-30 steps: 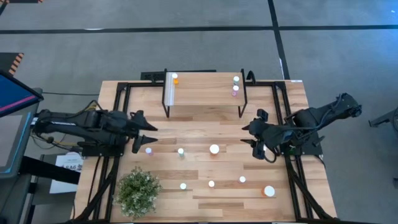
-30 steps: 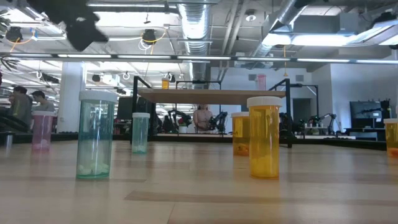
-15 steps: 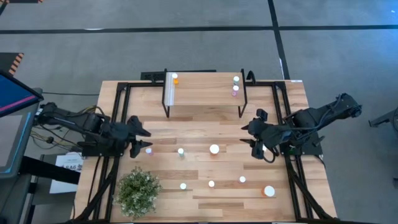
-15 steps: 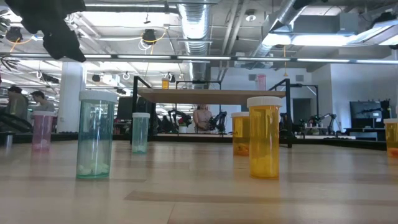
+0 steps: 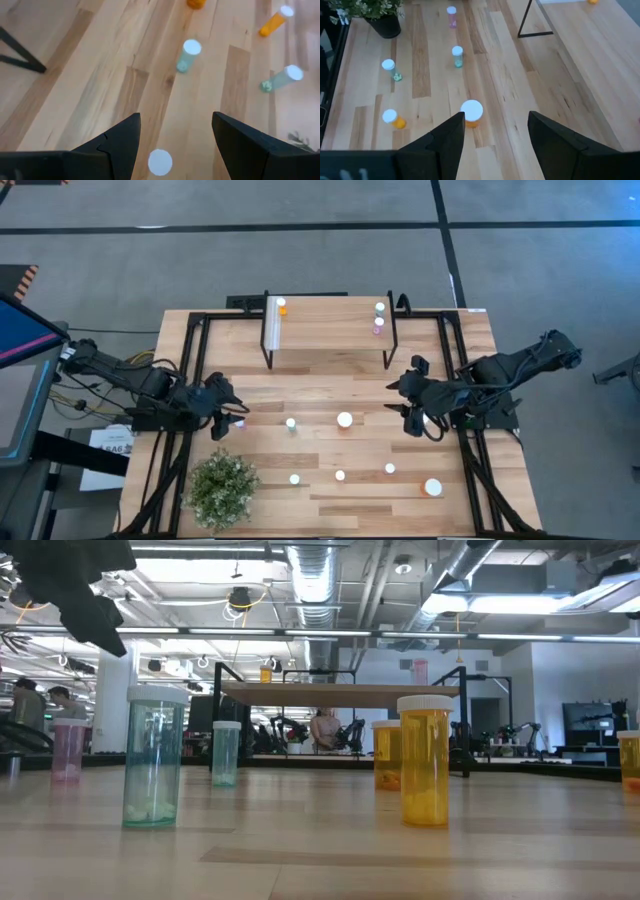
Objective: Pick and place medicine bottles onto shelf by color
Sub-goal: Put the pink pill bottle on the shelf
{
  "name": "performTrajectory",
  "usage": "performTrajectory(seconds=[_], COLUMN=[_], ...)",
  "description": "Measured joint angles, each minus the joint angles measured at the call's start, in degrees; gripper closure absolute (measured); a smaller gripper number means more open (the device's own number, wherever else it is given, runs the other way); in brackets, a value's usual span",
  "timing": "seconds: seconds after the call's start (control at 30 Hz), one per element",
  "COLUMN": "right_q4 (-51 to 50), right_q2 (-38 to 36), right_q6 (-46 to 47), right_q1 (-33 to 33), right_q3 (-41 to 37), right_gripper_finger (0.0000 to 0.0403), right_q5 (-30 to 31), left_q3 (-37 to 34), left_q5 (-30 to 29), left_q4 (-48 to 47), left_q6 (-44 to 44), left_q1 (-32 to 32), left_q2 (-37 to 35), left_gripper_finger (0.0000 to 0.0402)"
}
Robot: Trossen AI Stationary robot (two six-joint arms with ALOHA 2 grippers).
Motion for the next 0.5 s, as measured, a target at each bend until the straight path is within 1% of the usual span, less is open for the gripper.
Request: performTrajectory(seconds=[0.23, 0.5], right_q4=[-0.01, 0.25], right_q2=[0.00, 0.00], right_q6=[-0.23, -0.95], right_q1=[-0.04, -0.04], right_q3=[0.00, 0.00], right_gripper_finger=[0.0164, 0.0164], right_q5=[-0.02, -0.07], left_q3=[-0.02, -0.02], left_q5=[0.00, 0.26], left_q4=[-3.39, -6.71], left_q6=[-3.16, -7.02], left_q1=[-0.01, -0.01], left_q2=[0.92, 1.76], left_gripper_finger=[0.0165, 0.0133])
